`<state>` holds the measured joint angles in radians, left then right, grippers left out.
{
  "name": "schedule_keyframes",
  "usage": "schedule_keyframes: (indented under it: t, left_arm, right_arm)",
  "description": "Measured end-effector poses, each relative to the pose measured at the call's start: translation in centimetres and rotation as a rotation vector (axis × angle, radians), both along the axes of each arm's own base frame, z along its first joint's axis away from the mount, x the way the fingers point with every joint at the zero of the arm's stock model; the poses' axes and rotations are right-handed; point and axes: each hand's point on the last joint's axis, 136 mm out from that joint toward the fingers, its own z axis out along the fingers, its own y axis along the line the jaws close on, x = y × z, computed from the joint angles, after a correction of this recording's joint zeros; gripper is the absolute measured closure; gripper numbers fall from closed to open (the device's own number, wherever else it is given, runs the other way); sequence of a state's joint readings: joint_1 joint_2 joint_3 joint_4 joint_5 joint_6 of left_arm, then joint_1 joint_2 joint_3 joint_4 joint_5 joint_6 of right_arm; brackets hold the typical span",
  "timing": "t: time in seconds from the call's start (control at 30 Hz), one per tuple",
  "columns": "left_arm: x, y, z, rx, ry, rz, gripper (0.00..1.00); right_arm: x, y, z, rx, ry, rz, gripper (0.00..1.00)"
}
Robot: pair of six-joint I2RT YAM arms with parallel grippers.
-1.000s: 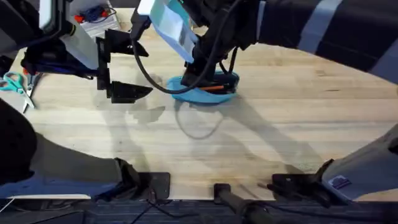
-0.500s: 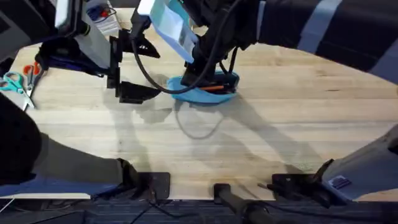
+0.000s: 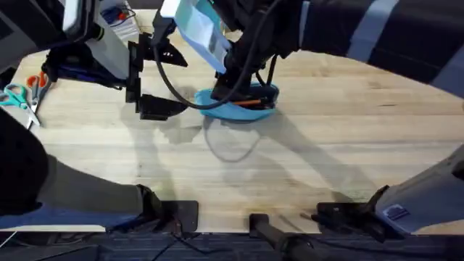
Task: Unzip the bag, pick up the pens from the table one at a time and place them inside, then zip the bag closed.
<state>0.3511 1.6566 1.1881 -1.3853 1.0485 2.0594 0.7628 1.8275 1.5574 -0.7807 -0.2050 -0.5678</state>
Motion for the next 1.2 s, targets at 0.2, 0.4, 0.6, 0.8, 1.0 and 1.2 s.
schedule_keyframes:
  t: [0.2, 0.4, 0.6, 0.8, 1.0, 1.2]
  left_arm:
    - [0.4, 0.1, -0.1, 0.006, -0.025, 0.001, 0.006]
    - [0.6, 0.2, -0.2, 0.01, -0.037, 0.001, 0.005]
    - [1.1, 0.3, -1.9, -0.023, 0.024, 0.004, 0.005]
    - [1.5, 0.3, -3.5, -0.062, 0.086, 0.01, 0.006]
    - [1.9, 0.3, -4.2, -0.082, 0.102, 0.015, 0.006]
    - [2.3, 0.2, -5.1, -0.124, 0.128, 0.028, 0.006]
  right_arm:
    - [0.0, 0.0, 0.0, 0.0, 0.0, 0.0, 0.97]
    - [0.0, 0.0, 0.0, 0.0, 0.0, 0.0, 0.97]
    - [0.0, 0.0, 0.0, 0.0, 0.0, 0.0, 0.97]
    - [0.0, 0.0, 0.0, 0.0, 0.0, 0.0, 0.97]
    - [0.0, 0.0, 0.0, 0.0, 0.0, 0.0, 0.97]
    - [0.0, 0.0, 0.0, 0.0, 0.0, 0.0, 0.97]
